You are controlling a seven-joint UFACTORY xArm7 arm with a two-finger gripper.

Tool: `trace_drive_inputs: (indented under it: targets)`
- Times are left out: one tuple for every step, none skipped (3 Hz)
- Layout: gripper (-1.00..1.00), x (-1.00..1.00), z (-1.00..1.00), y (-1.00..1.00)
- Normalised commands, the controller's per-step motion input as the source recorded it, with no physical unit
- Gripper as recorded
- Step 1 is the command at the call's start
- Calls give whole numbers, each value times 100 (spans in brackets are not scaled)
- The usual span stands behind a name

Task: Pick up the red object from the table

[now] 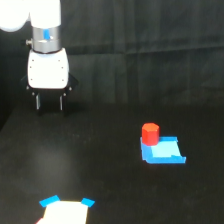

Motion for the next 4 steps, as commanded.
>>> trace_drive_inputs:
  targets:
    - [86, -33, 100, 85]
    - [100, 100, -35, 7]
    - [100, 100, -62, -8]
    - [100, 95, -77, -38]
